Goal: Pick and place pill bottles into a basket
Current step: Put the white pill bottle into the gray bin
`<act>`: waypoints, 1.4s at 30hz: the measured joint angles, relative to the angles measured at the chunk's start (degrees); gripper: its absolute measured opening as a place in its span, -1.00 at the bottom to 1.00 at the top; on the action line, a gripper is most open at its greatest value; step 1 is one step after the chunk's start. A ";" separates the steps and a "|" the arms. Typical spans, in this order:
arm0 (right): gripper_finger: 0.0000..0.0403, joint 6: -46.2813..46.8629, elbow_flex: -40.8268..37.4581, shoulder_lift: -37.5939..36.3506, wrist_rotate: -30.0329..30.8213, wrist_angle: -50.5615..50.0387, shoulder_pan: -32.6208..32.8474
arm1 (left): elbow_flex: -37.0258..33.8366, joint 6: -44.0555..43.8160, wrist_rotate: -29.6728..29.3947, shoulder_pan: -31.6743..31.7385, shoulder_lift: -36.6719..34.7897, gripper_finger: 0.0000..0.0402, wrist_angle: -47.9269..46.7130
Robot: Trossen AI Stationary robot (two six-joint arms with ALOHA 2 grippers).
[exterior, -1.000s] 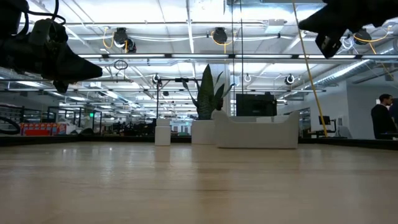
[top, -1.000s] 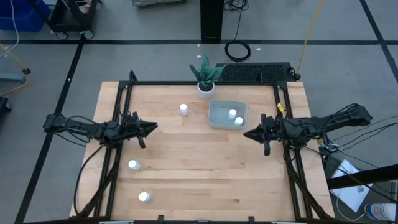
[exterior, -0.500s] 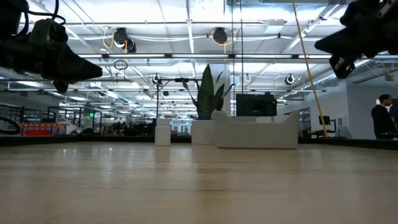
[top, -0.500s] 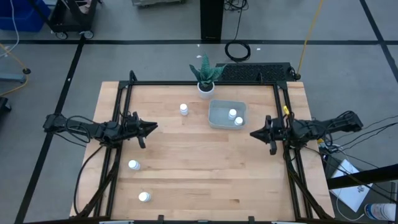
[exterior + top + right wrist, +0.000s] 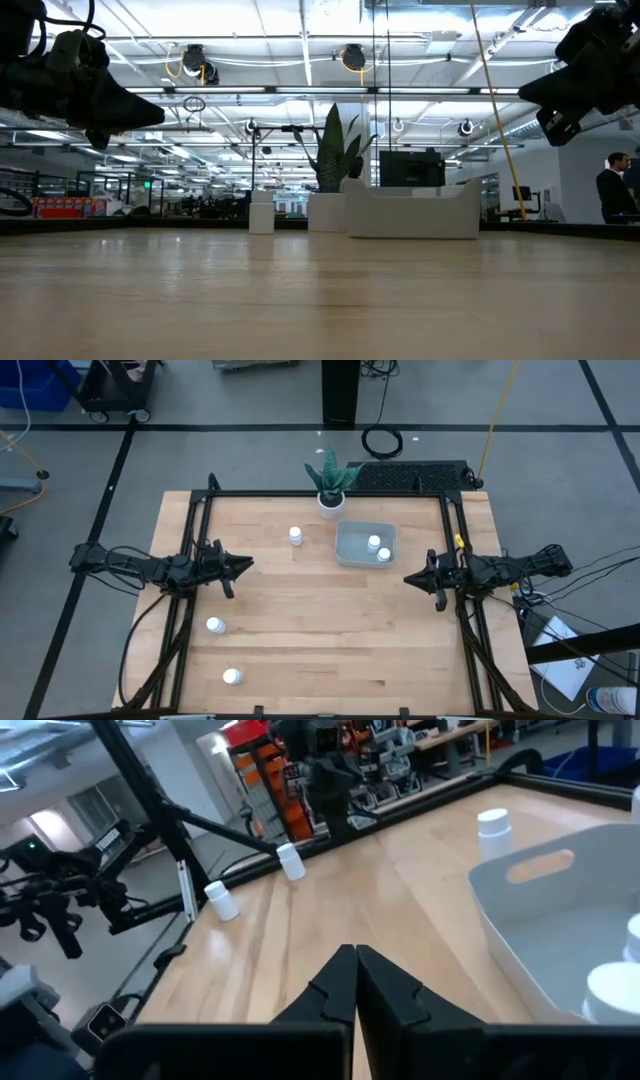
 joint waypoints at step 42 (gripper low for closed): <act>-0.99 0.33 -0.65 0.18 0.35 6.97 -0.01 | -0.03 -22.34 -0.57 -0.01 0.00 -0.68 33.51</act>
